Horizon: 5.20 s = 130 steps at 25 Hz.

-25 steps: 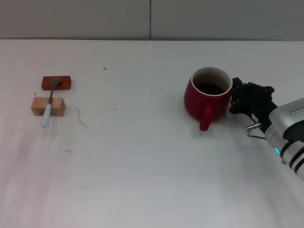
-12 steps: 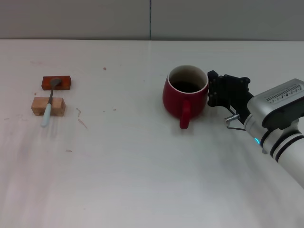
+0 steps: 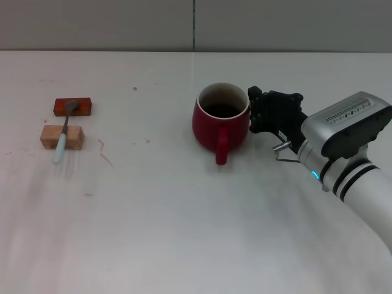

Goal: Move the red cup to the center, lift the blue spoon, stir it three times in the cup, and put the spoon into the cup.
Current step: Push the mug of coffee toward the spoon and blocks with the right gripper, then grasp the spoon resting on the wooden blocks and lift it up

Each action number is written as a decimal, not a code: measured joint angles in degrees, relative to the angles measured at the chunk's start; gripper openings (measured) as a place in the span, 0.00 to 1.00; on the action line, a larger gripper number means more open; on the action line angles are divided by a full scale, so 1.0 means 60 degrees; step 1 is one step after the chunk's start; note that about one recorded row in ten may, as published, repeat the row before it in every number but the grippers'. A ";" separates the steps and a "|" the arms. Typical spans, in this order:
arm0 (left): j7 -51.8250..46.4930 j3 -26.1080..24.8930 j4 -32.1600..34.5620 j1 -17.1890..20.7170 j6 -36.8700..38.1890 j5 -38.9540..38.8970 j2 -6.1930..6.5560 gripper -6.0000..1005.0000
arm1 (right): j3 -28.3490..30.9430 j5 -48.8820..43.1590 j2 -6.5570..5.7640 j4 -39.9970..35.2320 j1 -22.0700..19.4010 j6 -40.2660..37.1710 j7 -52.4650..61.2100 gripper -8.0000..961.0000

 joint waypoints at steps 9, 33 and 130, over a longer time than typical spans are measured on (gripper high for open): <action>0.0000 0.0029 0.0000 -0.0053 -0.0012 0.0000 -0.0009 0.84 | -0.0007 -0.0234 0.0000 0.0181 0.0145 0.0329 0.0016 0.10; 0.0054 0.1696 0.0287 0.0037 -0.0042 0.0048 0.0002 0.84 | 0.2648 -0.0139 -0.0078 -0.0793 -0.4542 -0.6623 0.0025 0.12; 0.0169 0.3692 -0.0250 -0.0406 -0.3806 -0.1362 -0.0030 0.34 | 0.3114 -0.0207 -0.0060 -0.1291 -0.4777 -0.7138 0.0648 0.86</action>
